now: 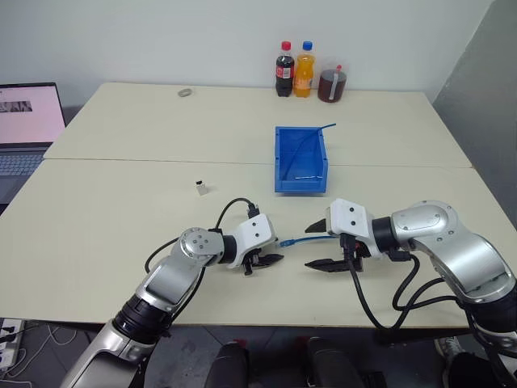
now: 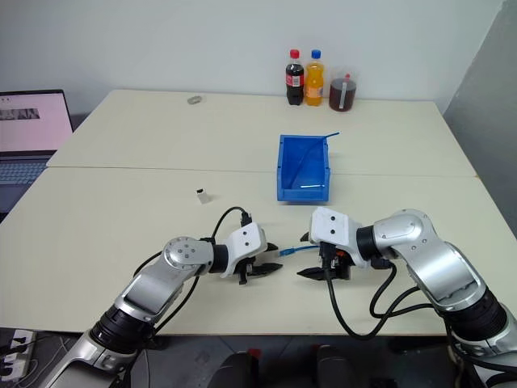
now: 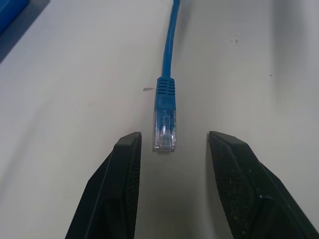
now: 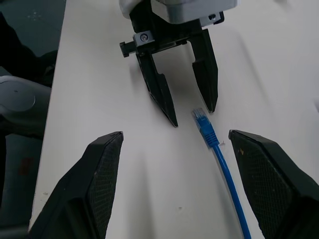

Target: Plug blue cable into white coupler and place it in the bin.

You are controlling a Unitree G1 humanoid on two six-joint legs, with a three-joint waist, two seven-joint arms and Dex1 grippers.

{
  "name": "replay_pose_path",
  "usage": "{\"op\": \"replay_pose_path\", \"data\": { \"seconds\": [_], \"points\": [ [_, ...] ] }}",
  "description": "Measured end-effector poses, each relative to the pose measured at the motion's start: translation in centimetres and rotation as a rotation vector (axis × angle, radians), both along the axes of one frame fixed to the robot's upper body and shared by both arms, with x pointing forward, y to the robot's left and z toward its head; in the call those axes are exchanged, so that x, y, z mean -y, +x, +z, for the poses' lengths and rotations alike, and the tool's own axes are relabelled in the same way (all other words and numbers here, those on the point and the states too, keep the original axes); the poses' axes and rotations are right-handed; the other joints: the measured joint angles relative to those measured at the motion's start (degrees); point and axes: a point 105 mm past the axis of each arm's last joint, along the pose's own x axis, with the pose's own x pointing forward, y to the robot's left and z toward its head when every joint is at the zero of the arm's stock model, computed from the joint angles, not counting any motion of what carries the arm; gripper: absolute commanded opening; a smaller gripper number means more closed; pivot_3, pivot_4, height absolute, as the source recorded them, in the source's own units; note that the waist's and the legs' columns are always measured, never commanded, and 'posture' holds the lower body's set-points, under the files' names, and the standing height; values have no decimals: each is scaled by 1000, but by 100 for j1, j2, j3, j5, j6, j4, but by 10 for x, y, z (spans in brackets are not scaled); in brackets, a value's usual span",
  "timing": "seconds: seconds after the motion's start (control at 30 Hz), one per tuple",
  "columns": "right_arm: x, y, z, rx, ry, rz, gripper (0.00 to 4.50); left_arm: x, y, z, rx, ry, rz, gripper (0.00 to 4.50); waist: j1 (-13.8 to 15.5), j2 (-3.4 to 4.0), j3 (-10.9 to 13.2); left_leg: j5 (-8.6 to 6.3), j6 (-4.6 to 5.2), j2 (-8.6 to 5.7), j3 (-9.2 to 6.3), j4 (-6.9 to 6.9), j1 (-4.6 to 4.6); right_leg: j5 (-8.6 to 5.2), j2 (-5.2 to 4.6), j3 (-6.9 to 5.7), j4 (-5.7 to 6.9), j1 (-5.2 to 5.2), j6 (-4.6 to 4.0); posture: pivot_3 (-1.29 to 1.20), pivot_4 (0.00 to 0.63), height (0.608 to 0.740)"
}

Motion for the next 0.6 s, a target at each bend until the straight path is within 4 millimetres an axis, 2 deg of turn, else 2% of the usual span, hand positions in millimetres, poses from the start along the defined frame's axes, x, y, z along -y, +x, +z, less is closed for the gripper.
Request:
{"op": "replay_pose_path", "data": {
  "seconds": [0.23,0.43,0.6],
  "points": [
    [0,2,0,0,10,-29,3670,3,-3,-3,0,10,-45,284,0,1,-1,0,0,0,-1,3,1,1,1,0,0,2,1,0,150,740],
    [-1,2,1,11,14,-43,3670,5,-2,-4,0,-3,-47,247,4,3,-4,0,0,-1,-1,5,0,1,0,0,0,3,2,0,150,740],
    [-1,-4,-4,-17,27,-52,3670,15,7,-6,16,-91,-2,247,37,7,-10,0,0,-4,-4,10,-1,3,-2,-1,-3,8,6,0,150,740]
  ]
}}
